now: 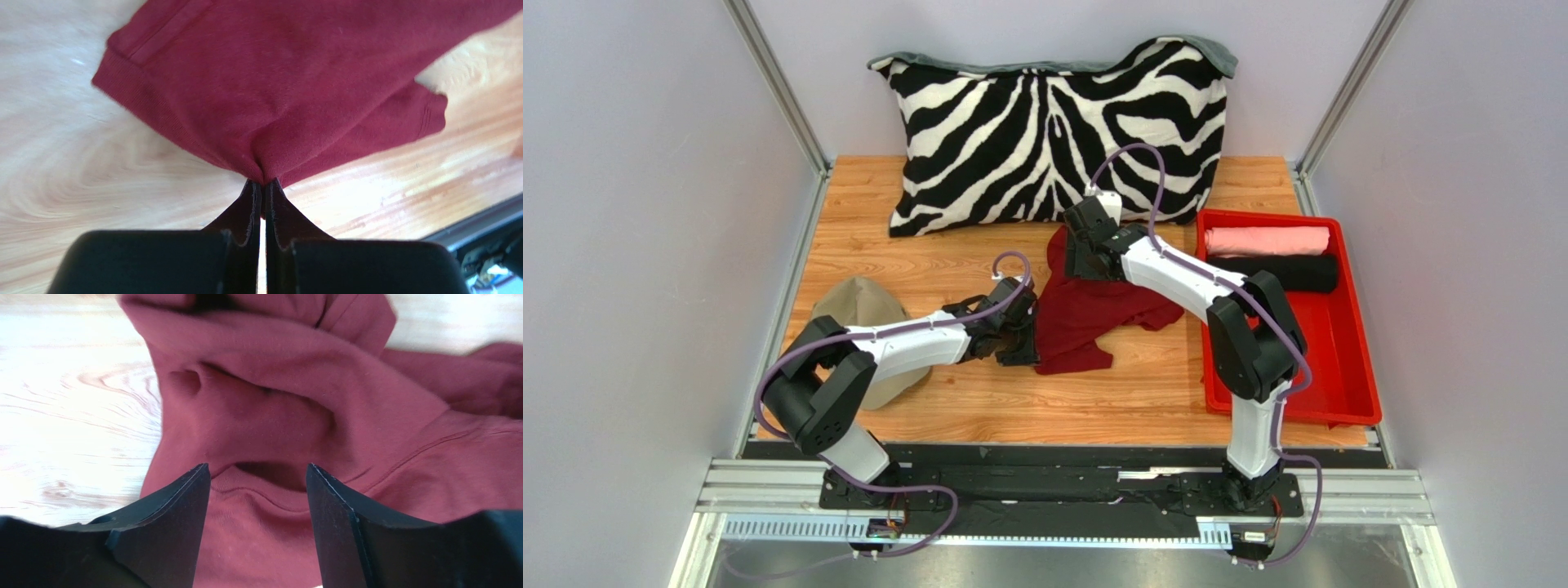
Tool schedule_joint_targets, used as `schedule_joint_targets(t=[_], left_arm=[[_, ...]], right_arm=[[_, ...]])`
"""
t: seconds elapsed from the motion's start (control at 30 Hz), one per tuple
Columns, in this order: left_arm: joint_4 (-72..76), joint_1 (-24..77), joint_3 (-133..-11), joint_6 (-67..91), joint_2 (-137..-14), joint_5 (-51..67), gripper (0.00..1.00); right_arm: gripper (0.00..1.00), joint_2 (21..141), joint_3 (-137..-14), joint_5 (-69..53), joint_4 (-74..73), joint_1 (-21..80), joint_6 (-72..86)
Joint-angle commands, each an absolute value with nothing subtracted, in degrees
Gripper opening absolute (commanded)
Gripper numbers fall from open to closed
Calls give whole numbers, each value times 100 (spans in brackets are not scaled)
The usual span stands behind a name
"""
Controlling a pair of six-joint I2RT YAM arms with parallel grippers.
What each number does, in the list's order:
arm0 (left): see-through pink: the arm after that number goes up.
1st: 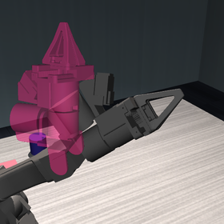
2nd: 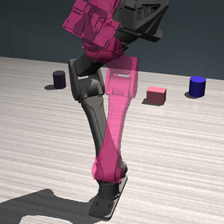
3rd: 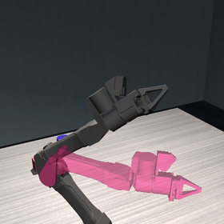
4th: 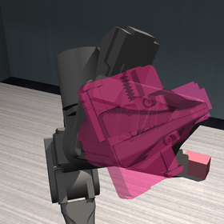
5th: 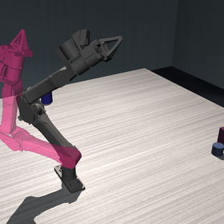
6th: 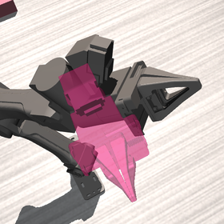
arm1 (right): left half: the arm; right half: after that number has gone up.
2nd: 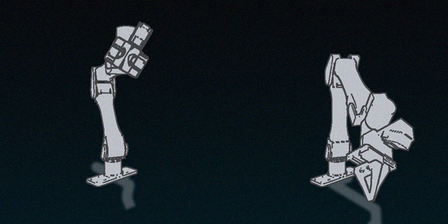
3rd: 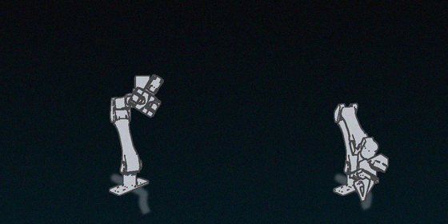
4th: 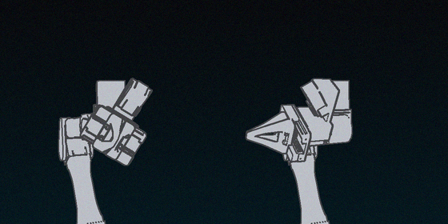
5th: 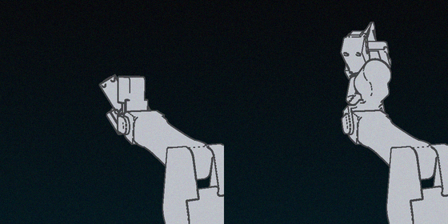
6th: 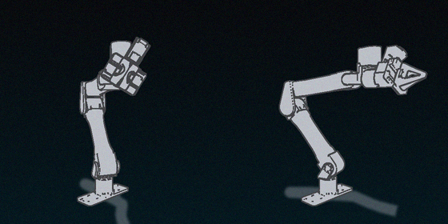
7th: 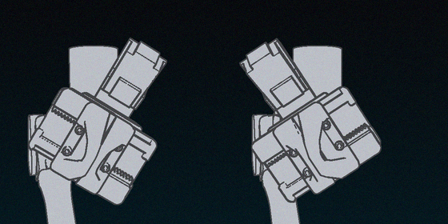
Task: Roll the t-shirts
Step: Flatten out the T-shirt at the center of the board.
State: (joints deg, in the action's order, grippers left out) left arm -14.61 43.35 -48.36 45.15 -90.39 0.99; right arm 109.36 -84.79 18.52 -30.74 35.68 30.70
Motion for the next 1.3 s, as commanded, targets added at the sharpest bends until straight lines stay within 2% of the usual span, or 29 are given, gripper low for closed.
schedule_joint_targets(t=[0.0, 0.27, 0.33, 0.37, 0.4, 0.43, 0.5, 0.6, 0.63, 0.7, 0.73, 0.83, 1.03, 1.17, 1.27], left_arm=[[-1134, 4508, -4694, 4640, -8807, 351, 0], [-967, 4781, -4851, 4649, -8859, 501, 0], [-923, 4816, -4904, 4667, -8851, 501, 0], [-914, 4825, -4913, 4684, -8833, 553, 0], [-905, 4825, -4948, 4685, -8833, 571, 0], [-975, 4816, -4974, 4676, -8798, 580, 0], [-1089, 4825, -5036, 4623, -8719, 528, 0], [-1432, 4808, -5158, 4536, -8456, 238, 12], [-1668, 4799, -5220, 4509, -8298, 150, 22], [-1897, 4685, -5413, 4395, -8131, 105, 29], [-1959, 4624, -5475, 4360, -7973, 114, 37], [-2197, 4351, -5809, 4219, -7762, 123, 49], [-2207, 3806, -6529, 3973, -8469, 185, 53], [-1987, 3814, -7030, 3963, -9446, 474, 54], [-1671, 3823, -7241, 4156, -10053, 589, 61]], right_arm=[[62, 10926, -8298, 2152, -3147, 3753, 3217], [62, 10766, -7814, 2347, -3050, 3946, 3234], [56, 10802, -7787, 2347, -3023, 3929, 3191], [51, 10810, -7813, 2381, -3050, 3929, 3182], [42, 10793, -7822, 2417, -3111, 3929, 3156], [20, 10741, -7822, 2469, -3137, 3937, 3086], [0, 10460, -7779, 2671, -3269, 3920, 3006], [0, 9734, -7516, 2839, -3401, 3841, 2839], [0, 9521, -7428, 2848, -3436, 3754, 2830], [0, 8785, -7077, 2856, -3524, 3657, 2795], [0, 8502, -6962, 2848, -3559, 3552, 2786], [0, 7578, -6636, 2970, -3752, 3428, 2699], [0, 6216, -6363, 3112, -3973, 2805, 2488], [0, 6170, -6723, 2979, -4173, 2619, 2268], [0, 6126, -6899, 2909, -4254, 2610, 2233]])
